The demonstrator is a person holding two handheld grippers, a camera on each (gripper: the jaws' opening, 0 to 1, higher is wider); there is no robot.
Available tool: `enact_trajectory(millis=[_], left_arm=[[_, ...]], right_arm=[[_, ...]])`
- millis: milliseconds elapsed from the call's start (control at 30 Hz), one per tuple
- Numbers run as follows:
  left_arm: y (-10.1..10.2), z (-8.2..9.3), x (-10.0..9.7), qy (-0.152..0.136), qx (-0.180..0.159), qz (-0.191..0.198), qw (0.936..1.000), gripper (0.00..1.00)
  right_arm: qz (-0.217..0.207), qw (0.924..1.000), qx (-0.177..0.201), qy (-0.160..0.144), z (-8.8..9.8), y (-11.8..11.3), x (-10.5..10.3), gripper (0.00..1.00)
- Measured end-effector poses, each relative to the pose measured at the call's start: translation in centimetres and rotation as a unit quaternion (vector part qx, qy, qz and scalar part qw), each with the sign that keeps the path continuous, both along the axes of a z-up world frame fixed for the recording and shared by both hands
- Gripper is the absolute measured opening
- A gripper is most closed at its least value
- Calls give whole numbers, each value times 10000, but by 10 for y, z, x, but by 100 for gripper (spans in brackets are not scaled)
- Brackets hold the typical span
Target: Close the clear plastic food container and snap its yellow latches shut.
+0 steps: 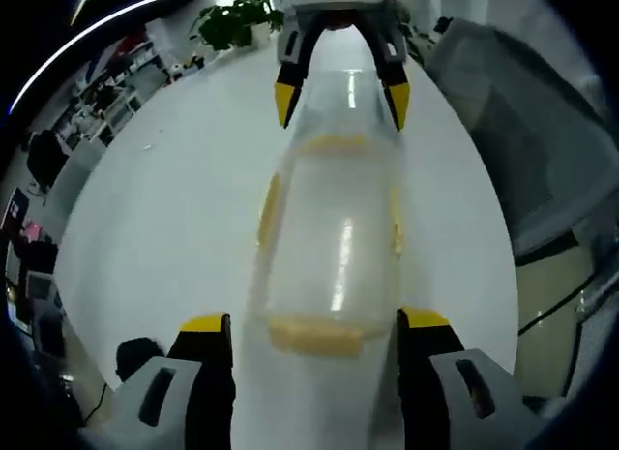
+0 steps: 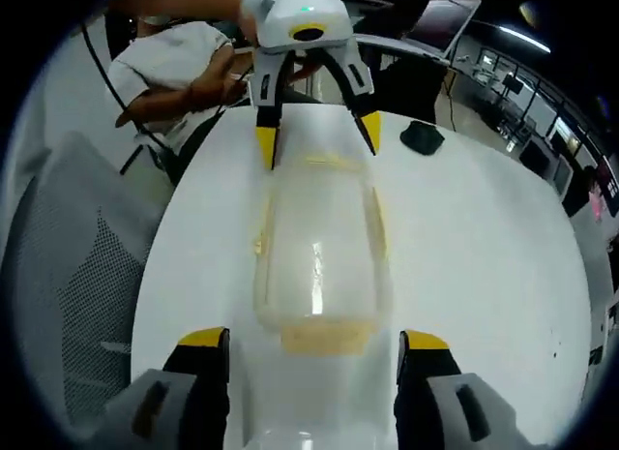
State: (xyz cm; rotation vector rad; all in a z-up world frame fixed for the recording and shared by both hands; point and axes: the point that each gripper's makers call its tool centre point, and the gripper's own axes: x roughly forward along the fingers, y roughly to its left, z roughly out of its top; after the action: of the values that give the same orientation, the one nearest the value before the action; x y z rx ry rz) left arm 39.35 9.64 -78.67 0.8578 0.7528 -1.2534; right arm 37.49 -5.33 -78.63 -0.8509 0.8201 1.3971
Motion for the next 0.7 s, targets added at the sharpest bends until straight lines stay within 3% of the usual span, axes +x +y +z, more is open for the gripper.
enact_trajectory(millis=[433, 700], left_arm=[[13, -16, -4, 256, 404, -298, 9984, 55], [10, -17, -3, 550, 308, -315, 9975, 55]], right_arm=[[37, 9997, -149, 182, -14, 6, -2, 66], [-22, 9994, -249, 255, -20, 3, 1, 62]])
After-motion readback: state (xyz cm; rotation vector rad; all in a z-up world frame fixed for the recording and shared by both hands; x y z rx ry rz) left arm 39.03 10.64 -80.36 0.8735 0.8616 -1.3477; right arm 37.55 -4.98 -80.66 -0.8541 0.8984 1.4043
